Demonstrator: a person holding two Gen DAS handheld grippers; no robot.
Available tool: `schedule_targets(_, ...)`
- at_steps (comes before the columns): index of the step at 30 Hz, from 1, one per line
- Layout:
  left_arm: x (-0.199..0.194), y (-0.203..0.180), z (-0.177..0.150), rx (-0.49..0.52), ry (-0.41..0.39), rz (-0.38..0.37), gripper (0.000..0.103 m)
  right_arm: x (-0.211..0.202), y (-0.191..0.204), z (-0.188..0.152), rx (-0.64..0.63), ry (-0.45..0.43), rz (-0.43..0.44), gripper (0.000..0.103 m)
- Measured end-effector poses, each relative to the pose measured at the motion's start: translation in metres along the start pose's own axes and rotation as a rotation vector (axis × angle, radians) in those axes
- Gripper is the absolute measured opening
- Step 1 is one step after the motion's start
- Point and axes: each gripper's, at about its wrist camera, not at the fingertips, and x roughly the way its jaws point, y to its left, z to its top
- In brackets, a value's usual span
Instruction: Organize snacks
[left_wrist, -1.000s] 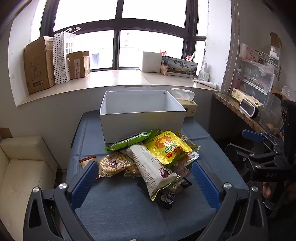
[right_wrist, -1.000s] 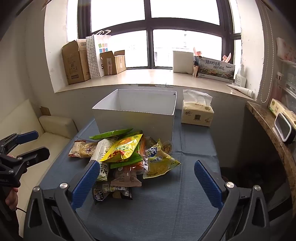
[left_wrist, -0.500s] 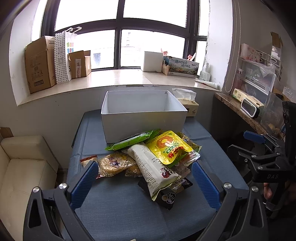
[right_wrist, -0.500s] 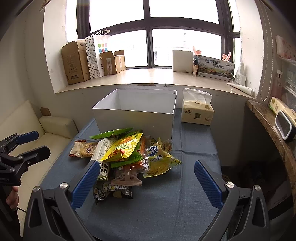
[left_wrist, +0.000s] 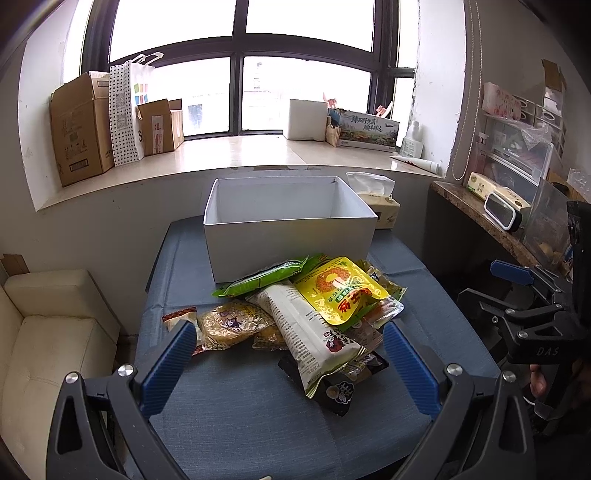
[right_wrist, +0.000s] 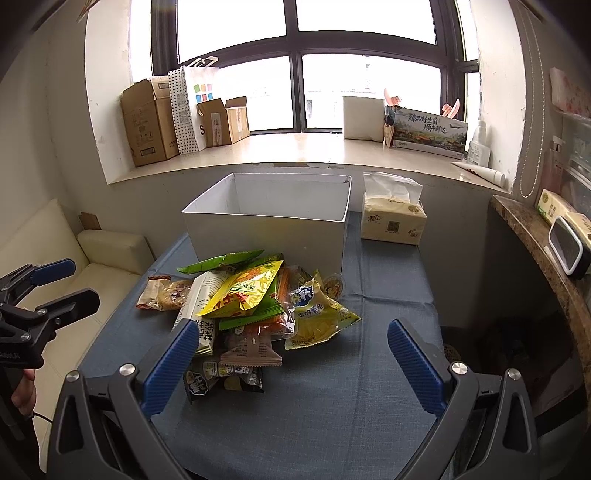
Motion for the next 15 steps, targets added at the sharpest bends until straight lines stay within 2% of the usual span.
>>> schedule_targets(15, -0.0007, 0.0007, -0.0006, 0.002, 0.004, 0.006, 0.103, 0.0004, 0.001, -0.001, -0.002, 0.005, 0.003, 0.103)
